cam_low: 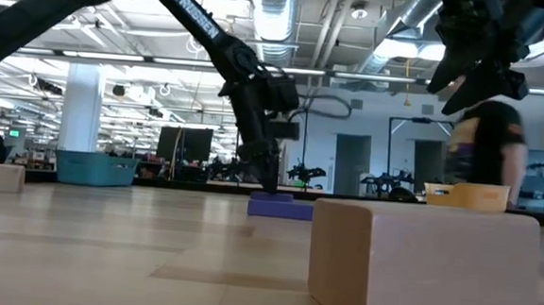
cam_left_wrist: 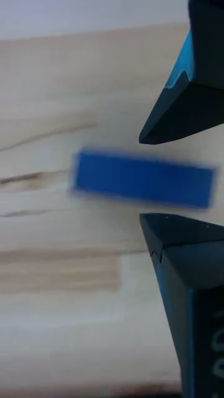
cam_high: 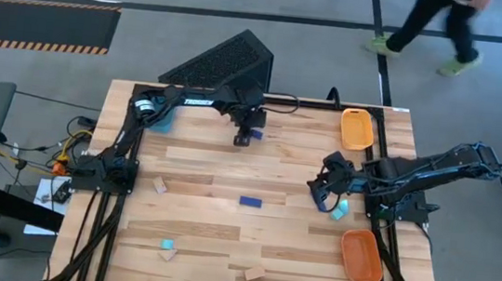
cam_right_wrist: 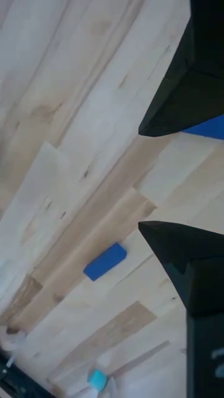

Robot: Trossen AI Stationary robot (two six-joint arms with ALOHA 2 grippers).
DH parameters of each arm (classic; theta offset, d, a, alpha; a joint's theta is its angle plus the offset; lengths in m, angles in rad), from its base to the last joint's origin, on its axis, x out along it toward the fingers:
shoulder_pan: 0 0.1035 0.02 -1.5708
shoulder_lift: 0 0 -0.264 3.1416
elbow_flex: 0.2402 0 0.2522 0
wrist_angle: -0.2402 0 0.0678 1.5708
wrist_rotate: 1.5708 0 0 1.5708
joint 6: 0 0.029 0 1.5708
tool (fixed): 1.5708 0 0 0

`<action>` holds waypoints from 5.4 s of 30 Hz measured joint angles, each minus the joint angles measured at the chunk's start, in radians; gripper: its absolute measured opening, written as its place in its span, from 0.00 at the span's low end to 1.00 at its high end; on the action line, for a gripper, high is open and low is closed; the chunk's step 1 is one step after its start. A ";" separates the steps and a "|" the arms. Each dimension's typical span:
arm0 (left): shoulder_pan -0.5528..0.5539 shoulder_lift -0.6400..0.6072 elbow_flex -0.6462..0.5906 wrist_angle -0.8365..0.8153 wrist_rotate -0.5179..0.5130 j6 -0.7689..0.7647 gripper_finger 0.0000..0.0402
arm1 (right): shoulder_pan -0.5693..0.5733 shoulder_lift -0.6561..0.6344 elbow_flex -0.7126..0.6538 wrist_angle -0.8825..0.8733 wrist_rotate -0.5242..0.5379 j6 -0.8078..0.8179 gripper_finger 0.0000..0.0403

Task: Sort & place blocks by color
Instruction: Put the top left blue block into the blue bin, then put the right blue block into the blue bin

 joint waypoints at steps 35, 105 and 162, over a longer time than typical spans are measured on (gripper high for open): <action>0.008 0.012 0.013 -0.130 -0.031 -0.037 0.43 | 0.011 0.000 0.000 0.030 -0.011 0.006 0.65; 0.414 -0.875 -0.867 -0.110 -0.297 -0.753 0.54 | -0.267 0.026 0.000 -0.021 -0.044 -0.010 0.48; -0.325 -0.919 -0.867 0.389 -0.032 -0.949 0.46 | -0.001 0.426 0.008 0.072 -0.203 0.000 0.19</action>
